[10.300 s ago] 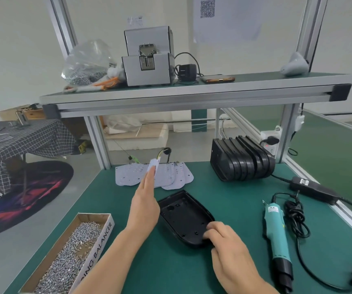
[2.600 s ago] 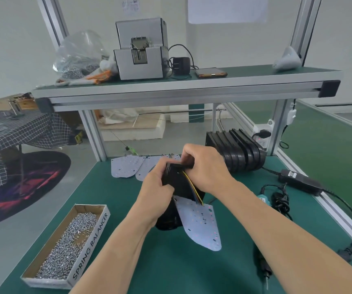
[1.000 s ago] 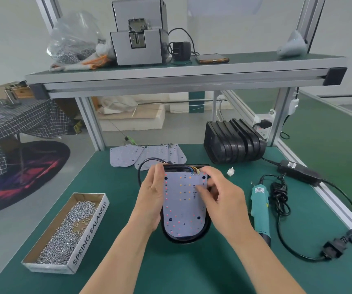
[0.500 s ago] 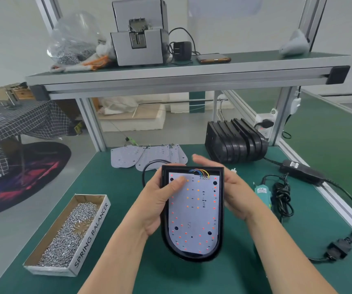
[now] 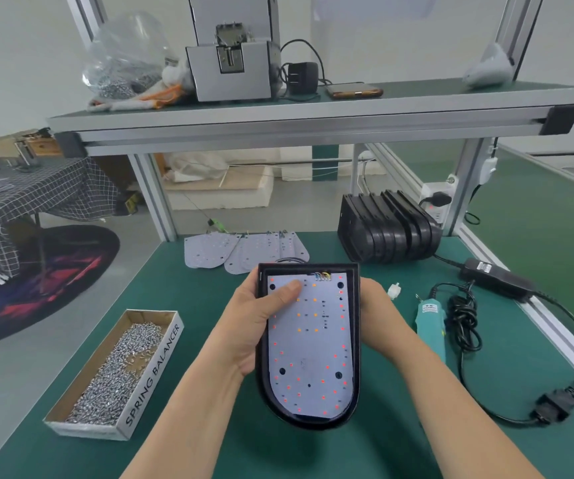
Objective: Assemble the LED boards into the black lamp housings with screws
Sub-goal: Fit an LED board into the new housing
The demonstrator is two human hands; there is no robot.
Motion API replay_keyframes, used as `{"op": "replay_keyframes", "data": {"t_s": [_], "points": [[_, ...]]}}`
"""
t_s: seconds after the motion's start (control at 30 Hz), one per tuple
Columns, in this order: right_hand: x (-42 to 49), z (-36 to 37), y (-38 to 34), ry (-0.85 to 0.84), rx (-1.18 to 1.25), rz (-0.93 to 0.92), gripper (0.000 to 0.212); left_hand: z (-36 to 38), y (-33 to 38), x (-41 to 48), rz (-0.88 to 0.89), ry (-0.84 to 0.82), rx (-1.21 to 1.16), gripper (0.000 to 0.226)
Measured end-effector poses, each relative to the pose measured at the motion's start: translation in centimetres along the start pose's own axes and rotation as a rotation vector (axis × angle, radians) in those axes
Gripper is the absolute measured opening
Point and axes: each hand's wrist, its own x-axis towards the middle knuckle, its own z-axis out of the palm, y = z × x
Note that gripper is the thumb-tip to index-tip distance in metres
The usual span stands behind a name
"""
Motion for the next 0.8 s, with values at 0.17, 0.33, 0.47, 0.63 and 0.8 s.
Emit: {"op": "replay_keyframes", "data": {"t_s": [0.17, 0.33, 0.47, 0.63, 0.8], "points": [[-1.8, -1.0, -0.8, 0.19, 0.496, 0.068, 0.026, 0.2, 0.5, 0.0, 0.108, 0.084, 0.095, 0.021], [-2.7, 0.8, -0.8, 0.262, 0.311, 0.092, 0.005, 1.3, -0.5, 0.0, 0.198, 0.127, 0.332, 0.018], [-3.4, 2.0, -0.4, 0.28, 0.537, 0.097, 0.01, 1.5, -0.8, -0.1, 0.216, 0.115, 0.373, 0.019], [-3.1, 0.3, 0.5, 0.069, 0.325, 0.02, 0.021, -0.3, 0.5, 0.1, 0.178, -0.012, 0.421, 0.02], [-1.0, -2.9, 1.8, -0.001, 0.384, 0.04, 0.04, -3.2, 1.9, 0.3, 0.177, -0.235, 0.527, 0.019]]}}
